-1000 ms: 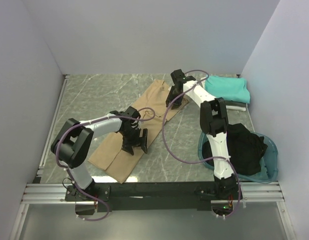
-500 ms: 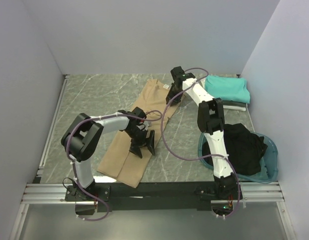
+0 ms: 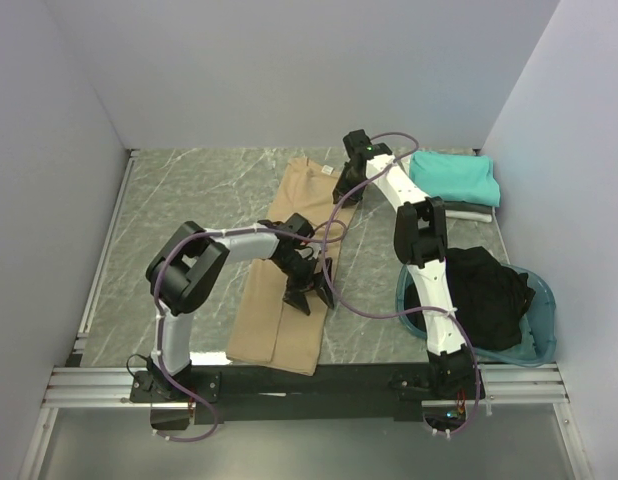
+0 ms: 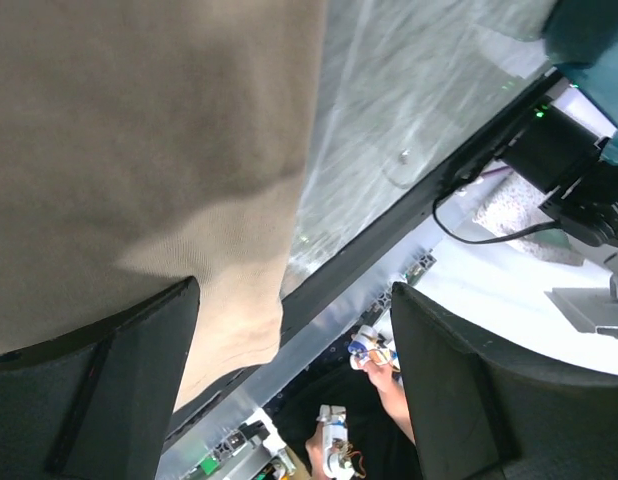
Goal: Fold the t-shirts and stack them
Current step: Fold the tshirt
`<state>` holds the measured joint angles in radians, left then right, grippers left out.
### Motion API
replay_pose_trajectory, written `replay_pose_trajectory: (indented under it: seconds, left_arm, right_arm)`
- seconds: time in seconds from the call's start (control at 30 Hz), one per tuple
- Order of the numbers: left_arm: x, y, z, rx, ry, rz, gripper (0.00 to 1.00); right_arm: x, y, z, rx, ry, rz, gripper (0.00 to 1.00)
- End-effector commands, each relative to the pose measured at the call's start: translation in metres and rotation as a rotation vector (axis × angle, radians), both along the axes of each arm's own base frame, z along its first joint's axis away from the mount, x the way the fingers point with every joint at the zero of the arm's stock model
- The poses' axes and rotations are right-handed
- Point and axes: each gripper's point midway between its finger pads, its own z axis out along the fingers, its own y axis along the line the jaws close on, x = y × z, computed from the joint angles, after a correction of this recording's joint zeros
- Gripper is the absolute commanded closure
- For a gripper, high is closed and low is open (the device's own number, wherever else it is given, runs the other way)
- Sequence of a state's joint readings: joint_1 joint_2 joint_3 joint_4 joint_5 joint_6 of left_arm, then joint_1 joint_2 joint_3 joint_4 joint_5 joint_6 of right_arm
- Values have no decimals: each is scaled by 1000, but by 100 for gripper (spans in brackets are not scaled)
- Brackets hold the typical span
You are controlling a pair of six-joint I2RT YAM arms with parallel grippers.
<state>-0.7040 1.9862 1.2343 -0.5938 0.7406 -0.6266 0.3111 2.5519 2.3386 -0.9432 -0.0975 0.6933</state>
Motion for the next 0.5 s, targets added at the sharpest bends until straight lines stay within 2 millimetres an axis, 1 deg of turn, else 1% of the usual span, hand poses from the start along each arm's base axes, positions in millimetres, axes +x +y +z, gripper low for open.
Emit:
replay_pose_trajectory:
  seconds: [0.0, 0.03, 0.07, 0.1, 0.2, 0.3, 0.37, 0.4, 0.43, 0.47]
  left_arm:
    - [7, -22, 0, -69, -48, -28, 16]
    - [9, -26, 2, -84, -55, -30, 16]
    - [6, -30, 3, -92, -56, -40, 16]
    - [5, -33, 5, -104, -49, -42, 16]
    - [5, -43, 7, -125, -57, -35, 16]
    - [5, -52, 16, -153, -89, -26, 16]
    - [11, -55, 25, -162, -133, -20, 16]
    - [13, -56, 28, -164, -152, -24, 16]
    - [19, -60, 40, -182, -185, -23, 16]
    - [22, -61, 44, -185, -205, -27, 16]
  right_arm:
    - [10, -12, -5, -24, -16, -10, 60]
    - [11, -12, -5, -17, -21, -8, 59]
    - [13, -11, -4, -12, -38, 4, 57]
    - [15, -9, 1, -3, -53, 9, 54]
    - [24, -7, 13, 11, -100, 14, 48]
    - [32, -5, 25, 44, -143, 11, 46]
    - [37, -3, 33, 67, -173, 12, 45]
    - [39, -2, 43, 80, -196, 12, 45]
    - [42, -2, 48, 92, -212, 14, 45]
    - [45, 1, 52, 115, -232, 17, 44]
